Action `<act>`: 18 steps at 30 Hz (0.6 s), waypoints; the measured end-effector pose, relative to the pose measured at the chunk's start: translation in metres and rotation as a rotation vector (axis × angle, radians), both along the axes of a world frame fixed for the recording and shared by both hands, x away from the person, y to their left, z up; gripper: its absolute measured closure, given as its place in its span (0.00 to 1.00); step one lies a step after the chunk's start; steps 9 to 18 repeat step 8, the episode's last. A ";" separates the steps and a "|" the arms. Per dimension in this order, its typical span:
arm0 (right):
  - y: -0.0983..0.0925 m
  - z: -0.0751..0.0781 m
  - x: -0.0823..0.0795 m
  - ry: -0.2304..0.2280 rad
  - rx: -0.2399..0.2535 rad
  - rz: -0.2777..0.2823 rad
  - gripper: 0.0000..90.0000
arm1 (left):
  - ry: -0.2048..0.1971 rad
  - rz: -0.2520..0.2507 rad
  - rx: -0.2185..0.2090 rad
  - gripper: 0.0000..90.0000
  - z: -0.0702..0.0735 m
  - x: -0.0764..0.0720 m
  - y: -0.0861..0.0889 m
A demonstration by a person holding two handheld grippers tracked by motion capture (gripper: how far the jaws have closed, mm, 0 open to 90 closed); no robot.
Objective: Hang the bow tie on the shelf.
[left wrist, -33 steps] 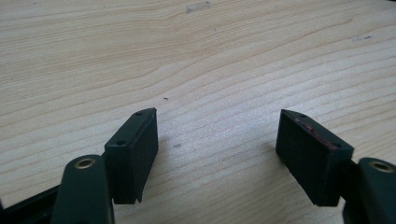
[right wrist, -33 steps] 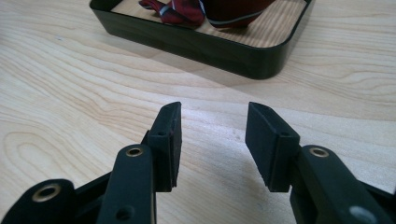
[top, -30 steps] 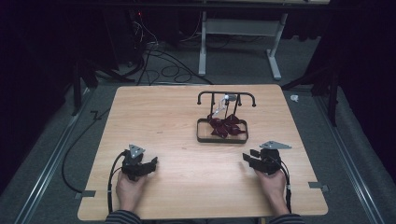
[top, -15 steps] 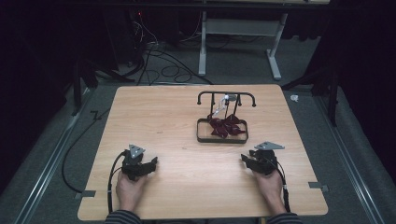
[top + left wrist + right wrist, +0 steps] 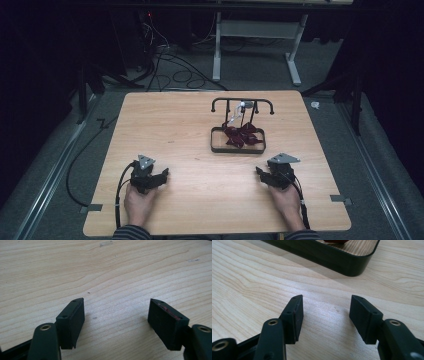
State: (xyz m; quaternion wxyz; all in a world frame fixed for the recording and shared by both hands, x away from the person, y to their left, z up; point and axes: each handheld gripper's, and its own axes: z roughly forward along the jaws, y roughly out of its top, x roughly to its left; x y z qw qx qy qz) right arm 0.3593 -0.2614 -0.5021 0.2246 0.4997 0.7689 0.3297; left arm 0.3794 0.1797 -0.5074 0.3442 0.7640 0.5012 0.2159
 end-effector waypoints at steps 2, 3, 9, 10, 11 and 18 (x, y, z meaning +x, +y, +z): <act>0.000 0.000 0.000 0.002 0.002 -0.004 0.50 | 0.000 0.000 0.000 0.34 0.000 0.000 0.000; 0.000 0.000 0.000 0.003 0.003 -0.006 0.49 | -0.001 0.000 -0.001 0.34 0.000 0.000 0.000; 0.000 0.000 0.000 0.002 0.003 -0.012 0.48 | -0.001 0.000 -0.001 0.34 0.000 0.000 0.000; 0.000 0.000 0.000 0.002 0.003 -0.012 0.48 | -0.001 0.000 -0.001 0.34 0.000 0.000 0.000; 0.000 0.000 0.000 0.002 0.003 -0.012 0.48 | -0.001 0.000 -0.001 0.34 0.000 0.000 0.000; 0.000 0.000 0.000 0.002 0.003 -0.012 0.48 | -0.001 0.000 -0.001 0.34 0.000 0.000 0.000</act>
